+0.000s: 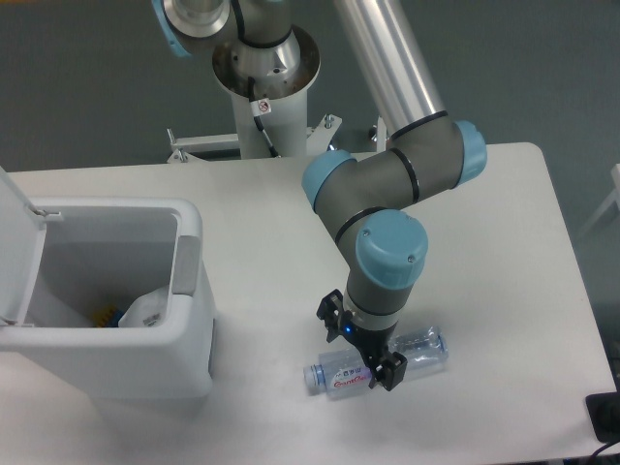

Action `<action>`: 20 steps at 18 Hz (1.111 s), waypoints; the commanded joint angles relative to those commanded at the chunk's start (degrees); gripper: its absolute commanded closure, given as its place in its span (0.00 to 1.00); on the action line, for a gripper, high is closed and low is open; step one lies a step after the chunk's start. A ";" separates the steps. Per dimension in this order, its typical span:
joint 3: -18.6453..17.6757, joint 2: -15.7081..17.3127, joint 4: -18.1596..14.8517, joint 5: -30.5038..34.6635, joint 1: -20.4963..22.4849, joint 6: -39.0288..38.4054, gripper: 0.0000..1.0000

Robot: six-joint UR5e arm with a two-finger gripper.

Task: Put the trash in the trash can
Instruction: 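Lower onto the bottle and close the gripper around its body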

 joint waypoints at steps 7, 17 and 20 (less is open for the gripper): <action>-1.15 -1.84 2.63 0.09 -0.88 -0.79 0.00; -0.54 -4.75 6.33 5.01 -2.64 -1.76 0.11; -0.45 -4.92 6.33 6.84 -2.73 -1.76 0.34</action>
